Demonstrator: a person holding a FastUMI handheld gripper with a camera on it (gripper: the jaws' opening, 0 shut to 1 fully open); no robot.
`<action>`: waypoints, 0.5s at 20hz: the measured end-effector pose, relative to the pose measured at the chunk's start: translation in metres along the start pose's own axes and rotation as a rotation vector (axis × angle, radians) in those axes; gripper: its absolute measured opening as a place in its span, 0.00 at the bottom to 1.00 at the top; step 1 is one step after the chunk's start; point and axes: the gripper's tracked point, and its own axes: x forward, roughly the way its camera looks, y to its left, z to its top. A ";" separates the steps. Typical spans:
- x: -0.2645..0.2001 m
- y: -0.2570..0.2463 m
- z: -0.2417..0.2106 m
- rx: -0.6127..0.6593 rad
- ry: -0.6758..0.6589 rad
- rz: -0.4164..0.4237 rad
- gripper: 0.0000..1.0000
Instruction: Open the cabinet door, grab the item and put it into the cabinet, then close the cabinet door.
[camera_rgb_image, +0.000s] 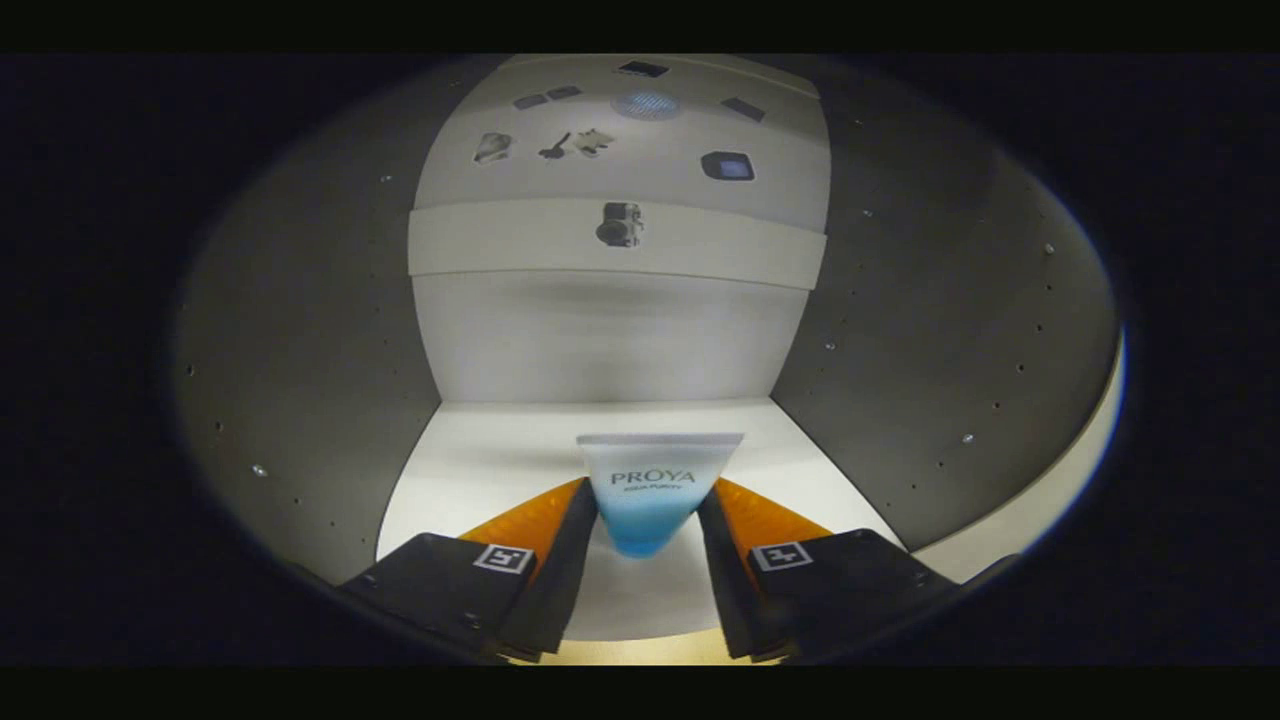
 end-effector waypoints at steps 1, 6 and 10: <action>-0.002 0.000 0.003 -0.006 -0.019 -0.005 0.70; -0.031 0.002 0.021 -0.053 -0.167 -0.036 0.98; -0.097 -0.003 0.034 -0.054 -0.415 -0.064 0.98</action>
